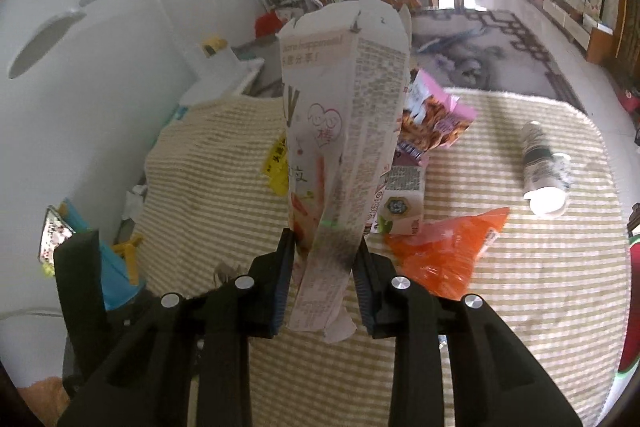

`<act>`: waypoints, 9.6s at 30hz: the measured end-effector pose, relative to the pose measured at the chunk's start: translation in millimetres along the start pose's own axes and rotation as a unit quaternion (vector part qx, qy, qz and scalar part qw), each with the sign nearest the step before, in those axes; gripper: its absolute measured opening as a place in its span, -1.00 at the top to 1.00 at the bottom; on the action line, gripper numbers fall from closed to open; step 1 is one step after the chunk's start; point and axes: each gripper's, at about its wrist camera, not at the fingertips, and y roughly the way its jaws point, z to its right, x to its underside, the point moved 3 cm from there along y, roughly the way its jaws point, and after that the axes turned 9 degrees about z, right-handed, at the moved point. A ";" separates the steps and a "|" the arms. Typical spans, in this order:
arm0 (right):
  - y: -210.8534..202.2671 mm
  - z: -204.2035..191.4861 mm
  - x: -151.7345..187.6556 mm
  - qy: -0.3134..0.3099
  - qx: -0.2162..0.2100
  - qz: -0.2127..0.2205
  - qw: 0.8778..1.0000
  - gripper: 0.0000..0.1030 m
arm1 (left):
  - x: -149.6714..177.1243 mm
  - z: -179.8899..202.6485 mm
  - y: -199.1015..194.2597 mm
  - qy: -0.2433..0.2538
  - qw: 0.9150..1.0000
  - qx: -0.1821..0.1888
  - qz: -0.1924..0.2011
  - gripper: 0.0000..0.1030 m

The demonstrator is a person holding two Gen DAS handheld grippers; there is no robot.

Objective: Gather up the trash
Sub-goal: 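Grasp crumpled paper with the left tool while the right grasps a white paper box, then carry the crumpled paper and white box toward the red bin, then open both tools over the red bin to drop the paper and box, then move both tools back over the trash on the table, then grasp the orange snack bag with the right tool, then grasp the white milk carton with the left tool and lift it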

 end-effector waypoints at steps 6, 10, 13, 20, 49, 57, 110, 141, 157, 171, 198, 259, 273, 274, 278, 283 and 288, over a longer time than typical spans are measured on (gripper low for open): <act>-25.5 8.2 11.5 0.005 0.002 0.027 1.000 0.45 | -16.9 14.7 -16.2 0.003 0.999 0.015 0.030 0.31; -34.3 23.0 18.2 0.029 0.012 0.031 0.999 0.45 | -22.9 24.5 -25.6 0.009 0.999 0.026 0.042 0.31; -41.1 31.8 18.6 0.041 0.021 0.037 0.998 0.45 | -25.6 31.2 -27.6 0.012 0.998 0.033 0.045 0.31; -49.3 44.9 21.8 0.062 0.032 0.044 0.997 0.44 | -25.0 43.6 -24.3 0.023 0.998 0.044 0.044 0.31; -77.6 97.2 28.4 0.115 0.055 0.065 0.990 0.44 | -28.5 101.2 -4.8 0.051 0.996 0.060 0.035 0.31; -92.2 116.2 28.6 0.118 0.052 0.072 0.989 0.44 | -27.8 121.2 -3.3 0.051 0.996 0.061 0.038 0.31; -270.0 401.2 126.2 0.267 0.202 0.083 0.939 0.44 | 59.7 469.1 126.9 0.191 0.965 0.163 -0.069 0.30; -197.6 354.6 72.5 0.249 0.148 0.072 0.954 -0.35 | 15.0 347.5 91.8 0.112 0.990 0.080 -0.006 -0.62; -94.0 211.4 44.5 0.172 0.094 0.012 0.981 -0.41 | -3.8 166.9 35.8 0.009 0.999 0.025 0.024 -0.62; -32.1 113.5 43.8 0.156 0.062 -0.010 0.986 -0.49 | -9.8 59.9 -9.8 -0.023 0.999 -0.005 0.046 -0.63; 34.4 74.8 39.4 0.101 0.083 -0.056 0.990 -0.40 | -13.5 17.4 -15.7 -0.045 0.998 -0.001 0.046 -0.63; -42.2 94.7 63.9 0.169 -0.009 -0.034 0.985 0.13 | -27.5 14.5 53.1 -0.063 0.998 -0.023 -0.009 -0.63; -38.3 87.0 66.8 0.158 -0.014 -0.040 0.986 0.12 | -32.2 26.3 56.2 -0.015 0.999 -0.033 -0.008 -0.17; -38.7 86.7 66.7 0.157 -0.013 -0.040 0.987 0.12 | -31.7 27.1 56.6 -0.009 0.999 -0.036 -0.009 0.05; -39.0 85.1 65.5 0.152 -0.011 -0.037 0.988 0.12 | -31.9 26.7 49.7 -0.011 0.999 -0.031 0.002 0.17; -40.4 83.6 61.7 0.147 -0.007 -0.030 0.989 0.12 | -39.4 35.6 24.9 -0.002 0.999 -0.020 0.038 0.19; -42.2 76.7 47.6 0.126 0.000 -0.011 0.992 0.12 | -48.5 53.0 -0.6 0.009 0.998 0.006 0.064 0.66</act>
